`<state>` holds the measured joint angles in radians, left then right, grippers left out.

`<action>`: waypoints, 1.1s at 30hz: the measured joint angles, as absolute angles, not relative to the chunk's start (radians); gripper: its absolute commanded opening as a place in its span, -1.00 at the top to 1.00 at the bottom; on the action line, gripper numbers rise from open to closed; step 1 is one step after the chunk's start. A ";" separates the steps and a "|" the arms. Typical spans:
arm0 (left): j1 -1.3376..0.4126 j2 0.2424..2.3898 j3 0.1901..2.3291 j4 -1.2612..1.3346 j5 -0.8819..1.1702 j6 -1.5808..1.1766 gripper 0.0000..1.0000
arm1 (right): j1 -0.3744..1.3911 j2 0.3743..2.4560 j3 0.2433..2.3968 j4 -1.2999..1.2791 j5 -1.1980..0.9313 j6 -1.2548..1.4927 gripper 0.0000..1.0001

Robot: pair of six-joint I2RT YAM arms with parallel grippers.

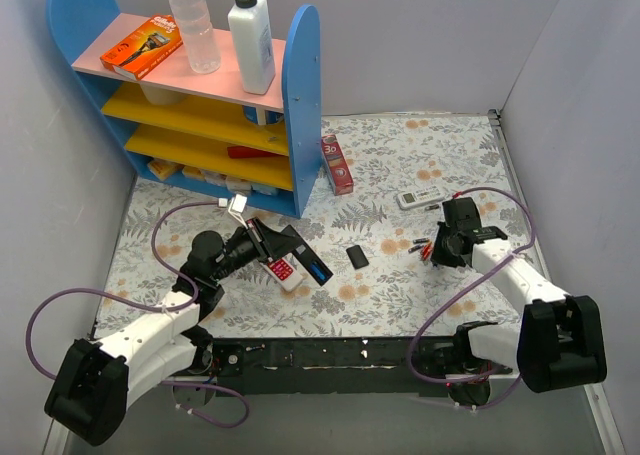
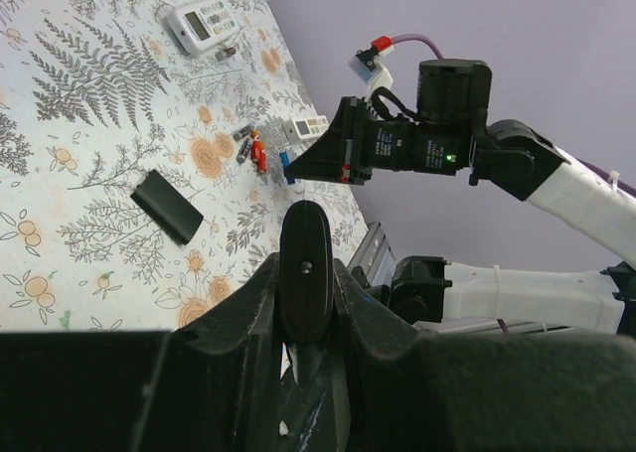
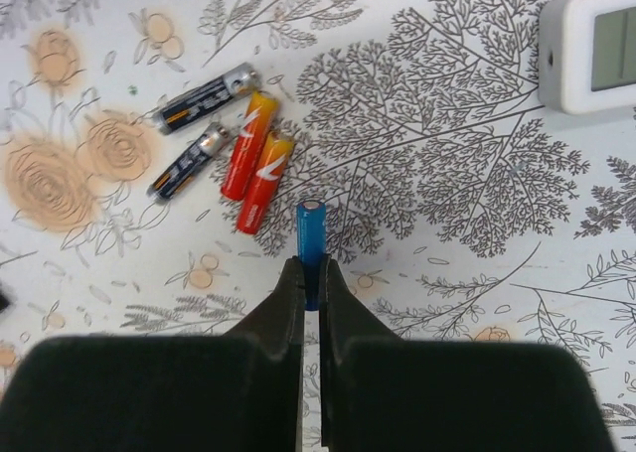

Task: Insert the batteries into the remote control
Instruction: Pick up the battery from the center of the board, then load the battery into the remote control.

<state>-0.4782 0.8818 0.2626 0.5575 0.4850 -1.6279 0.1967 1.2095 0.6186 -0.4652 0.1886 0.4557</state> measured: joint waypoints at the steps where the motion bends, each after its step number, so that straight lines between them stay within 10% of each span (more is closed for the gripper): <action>1: -0.478 0.889 0.263 0.567 0.488 -1.631 1.00 | 0.198 1.188 0.620 -0.475 0.175 0.440 0.97; 22: -0.478 1.028 0.237 0.810 0.514 -1.723 1.00 | 0.914 1.324 1.279 -0.788 -0.033 0.270 0.95; 33: -0.478 1.043 0.237 0.849 0.508 -1.756 1.00 | 1.017 1.451 1.420 -0.884 -0.053 0.253 0.91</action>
<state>-0.4782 1.0428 0.2367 0.8494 0.5083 -1.7557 1.0172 1.4513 1.4200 -0.8845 -0.0532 0.2535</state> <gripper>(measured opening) 0.186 0.045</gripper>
